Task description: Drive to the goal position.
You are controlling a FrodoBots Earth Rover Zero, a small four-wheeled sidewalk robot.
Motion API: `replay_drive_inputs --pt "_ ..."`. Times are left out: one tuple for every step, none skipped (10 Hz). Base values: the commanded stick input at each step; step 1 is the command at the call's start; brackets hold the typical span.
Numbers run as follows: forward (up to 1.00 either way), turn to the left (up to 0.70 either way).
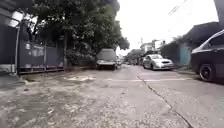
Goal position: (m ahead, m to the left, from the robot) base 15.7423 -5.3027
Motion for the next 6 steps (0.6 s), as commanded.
replay_drive_inputs --pt "1.00 -0.09" --pt "1.00 0.00" --pt "1.00 0.00" --pt "1.00 0.17" --pt "1.00 0.27" --pt "1.00 0.27"
